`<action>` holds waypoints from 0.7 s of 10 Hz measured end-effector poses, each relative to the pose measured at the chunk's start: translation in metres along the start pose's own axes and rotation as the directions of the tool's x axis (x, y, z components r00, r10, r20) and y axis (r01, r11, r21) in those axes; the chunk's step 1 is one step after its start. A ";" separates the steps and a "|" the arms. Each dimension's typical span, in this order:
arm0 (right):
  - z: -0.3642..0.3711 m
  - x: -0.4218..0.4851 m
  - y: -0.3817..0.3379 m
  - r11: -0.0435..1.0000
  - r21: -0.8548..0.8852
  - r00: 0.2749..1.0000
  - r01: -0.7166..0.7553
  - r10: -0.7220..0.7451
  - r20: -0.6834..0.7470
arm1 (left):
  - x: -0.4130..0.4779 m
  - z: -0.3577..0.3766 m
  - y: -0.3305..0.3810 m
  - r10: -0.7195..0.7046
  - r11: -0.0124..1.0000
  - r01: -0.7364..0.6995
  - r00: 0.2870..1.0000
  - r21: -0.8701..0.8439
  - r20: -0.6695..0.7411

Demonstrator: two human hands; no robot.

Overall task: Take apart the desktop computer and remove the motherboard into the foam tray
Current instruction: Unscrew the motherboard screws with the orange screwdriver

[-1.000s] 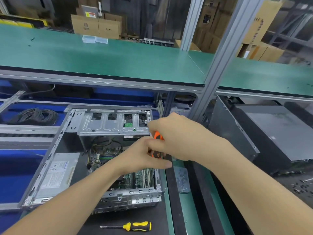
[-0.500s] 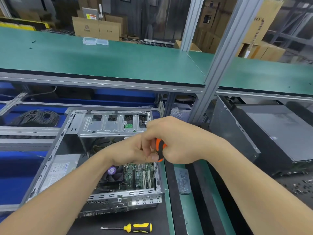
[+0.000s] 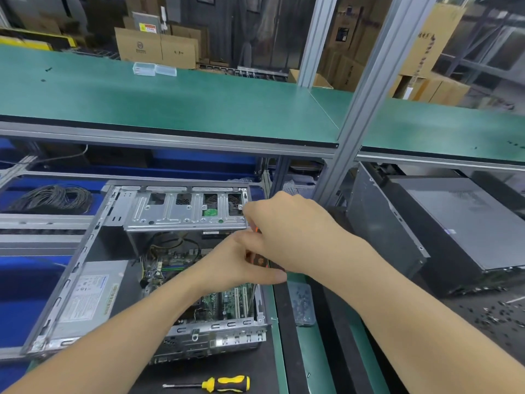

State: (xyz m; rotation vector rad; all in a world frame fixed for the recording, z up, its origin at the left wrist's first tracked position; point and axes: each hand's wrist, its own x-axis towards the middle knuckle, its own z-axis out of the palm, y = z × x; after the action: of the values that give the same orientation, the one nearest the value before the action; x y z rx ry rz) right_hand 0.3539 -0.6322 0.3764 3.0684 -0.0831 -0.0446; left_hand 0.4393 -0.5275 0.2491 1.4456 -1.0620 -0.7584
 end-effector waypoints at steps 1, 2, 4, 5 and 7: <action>-0.007 -0.004 0.010 0.985 0.123 0.986 0.122 -0.135 0.100 | -0.005 -0.009 -0.002 -0.030 0.996 0.033 0.999 -0.085 0.040; -0.014 -0.007 0.019 0.948 0.226 0.944 0.225 -0.270 0.191 | -0.006 -0.018 -0.002 -0.065 0.986 0.081 0.991 -0.148 0.114; -0.008 -0.008 0.018 0.948 0.298 0.968 0.114 -0.174 0.182 | -0.006 -0.029 0.001 -0.035 0.976 0.061 0.991 -0.208 0.126; -0.011 -0.011 0.015 0.957 0.264 0.970 0.120 -0.170 0.176 | -0.003 -0.027 0.004 0.022 0.980 0.006 0.990 -0.198 0.137; -0.015 -0.015 0.006 0.970 0.212 0.986 0.115 -0.138 0.094 | 0.000 -0.016 0.014 -0.005 0.987 0.021 0.995 -0.158 0.098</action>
State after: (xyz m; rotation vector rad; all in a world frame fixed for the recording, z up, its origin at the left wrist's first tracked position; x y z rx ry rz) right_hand 0.3395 -0.6363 0.3923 3.2730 0.1104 -0.2240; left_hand 0.4515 -0.5205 0.2654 1.2919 -1.0420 -0.9100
